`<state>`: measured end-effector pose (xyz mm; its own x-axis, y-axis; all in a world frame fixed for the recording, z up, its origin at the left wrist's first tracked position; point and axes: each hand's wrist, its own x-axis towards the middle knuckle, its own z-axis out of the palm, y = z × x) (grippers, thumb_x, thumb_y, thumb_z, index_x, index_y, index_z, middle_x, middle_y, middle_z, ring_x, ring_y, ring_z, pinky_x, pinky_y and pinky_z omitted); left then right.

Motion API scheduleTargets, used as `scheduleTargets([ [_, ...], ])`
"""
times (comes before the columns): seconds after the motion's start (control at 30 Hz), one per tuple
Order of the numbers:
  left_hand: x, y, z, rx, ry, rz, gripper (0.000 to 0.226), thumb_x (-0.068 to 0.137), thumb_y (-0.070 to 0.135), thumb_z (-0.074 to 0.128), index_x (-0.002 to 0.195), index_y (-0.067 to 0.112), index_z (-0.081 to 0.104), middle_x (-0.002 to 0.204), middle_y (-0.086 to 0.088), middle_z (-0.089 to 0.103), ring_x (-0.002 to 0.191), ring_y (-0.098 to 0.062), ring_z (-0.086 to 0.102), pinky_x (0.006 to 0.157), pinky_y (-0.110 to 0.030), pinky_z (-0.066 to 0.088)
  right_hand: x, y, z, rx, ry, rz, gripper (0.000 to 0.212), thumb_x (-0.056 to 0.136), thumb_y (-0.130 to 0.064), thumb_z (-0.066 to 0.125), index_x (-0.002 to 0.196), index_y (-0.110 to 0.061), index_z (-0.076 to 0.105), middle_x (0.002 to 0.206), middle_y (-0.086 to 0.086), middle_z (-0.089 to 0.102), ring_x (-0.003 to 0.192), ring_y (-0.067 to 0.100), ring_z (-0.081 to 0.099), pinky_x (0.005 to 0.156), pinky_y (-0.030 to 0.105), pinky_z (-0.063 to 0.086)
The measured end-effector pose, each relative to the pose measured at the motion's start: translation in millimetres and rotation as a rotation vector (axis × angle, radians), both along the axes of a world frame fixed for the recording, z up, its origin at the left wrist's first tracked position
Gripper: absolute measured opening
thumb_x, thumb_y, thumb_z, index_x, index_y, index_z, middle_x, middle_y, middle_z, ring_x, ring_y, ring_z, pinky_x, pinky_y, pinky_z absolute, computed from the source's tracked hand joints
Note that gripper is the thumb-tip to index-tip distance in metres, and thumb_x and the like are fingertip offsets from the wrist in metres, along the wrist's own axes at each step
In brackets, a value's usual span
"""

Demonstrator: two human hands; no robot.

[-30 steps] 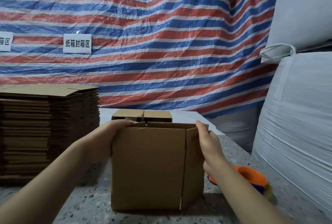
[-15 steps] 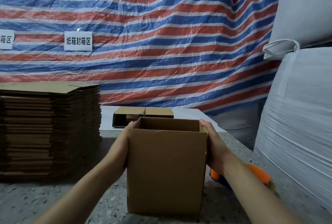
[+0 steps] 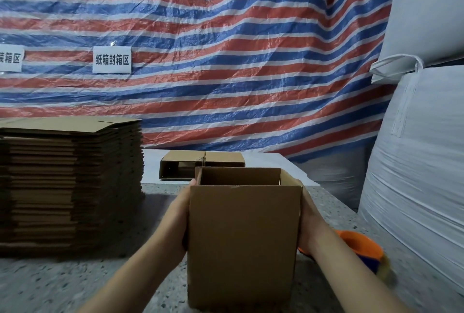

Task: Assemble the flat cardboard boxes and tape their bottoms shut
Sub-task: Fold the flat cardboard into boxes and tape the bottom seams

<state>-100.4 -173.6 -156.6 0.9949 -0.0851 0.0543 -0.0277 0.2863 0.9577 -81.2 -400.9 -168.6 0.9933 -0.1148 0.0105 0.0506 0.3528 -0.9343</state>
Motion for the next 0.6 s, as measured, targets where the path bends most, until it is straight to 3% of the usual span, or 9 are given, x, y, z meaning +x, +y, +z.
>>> scheduleTargets([
  [0.13,1,-3,-6,0.025,0.013,-0.022,0.031,0.099,0.034,0.051,0.099,0.009,0.069,0.069,-0.008,0.072,0.059,-0.020,0.068,0.053,-0.028,0.052,-7,4,-6,0.024,-0.003,-0.067,0.058,0.102,-0.050,0.043,0.073,-0.015,0.080,0.075,0.010,0.076,0.060,0.022,0.073,0.050,0.029,0.057],
  [0.3,10,3,-13,-0.047,-0.019,0.030,0.041,0.092,0.025,0.064,0.131,0.025,0.051,0.083,-0.011,0.075,0.070,-0.026,0.073,0.056,-0.036,0.058,-13,9,-10,0.009,-0.031,-0.114,0.051,0.103,-0.050,0.041,0.097,-0.012,0.075,0.085,0.013,0.077,0.070,0.026,0.073,0.067,0.037,0.056],
  [0.37,12,5,-14,-0.073,-0.034,0.077,0.037,0.092,0.016,0.065,0.120,0.035,0.049,0.078,-0.008,0.075,0.064,-0.025,0.072,0.052,-0.036,0.057,-14,9,-12,0.009,-0.072,-0.115,0.049,0.104,-0.049,0.040,0.099,-0.014,0.073,0.084,0.011,0.077,0.069,0.025,0.074,0.066,0.037,0.055],
  [0.47,10,7,-12,-0.011,-0.105,0.034,0.017,0.093,0.014,0.062,0.100,0.027,0.069,0.086,-0.015,0.075,0.064,-0.023,0.071,0.049,-0.033,0.055,-15,7,-17,-0.020,-0.118,-0.137,0.047,0.104,-0.047,0.038,0.104,-0.014,0.072,0.086,0.010,0.078,0.072,0.024,0.075,0.066,0.037,0.055],
  [0.6,8,9,-10,0.055,-0.134,-0.035,0.025,0.096,0.018,0.056,0.087,0.027,0.078,0.086,-0.012,0.075,0.069,-0.021,0.073,0.053,-0.030,0.055,-22,11,-13,-0.033,-0.116,-0.140,0.048,0.106,-0.045,0.035,0.115,-0.012,0.068,0.097,0.015,0.075,0.087,0.032,0.071,0.080,0.046,0.056],
])
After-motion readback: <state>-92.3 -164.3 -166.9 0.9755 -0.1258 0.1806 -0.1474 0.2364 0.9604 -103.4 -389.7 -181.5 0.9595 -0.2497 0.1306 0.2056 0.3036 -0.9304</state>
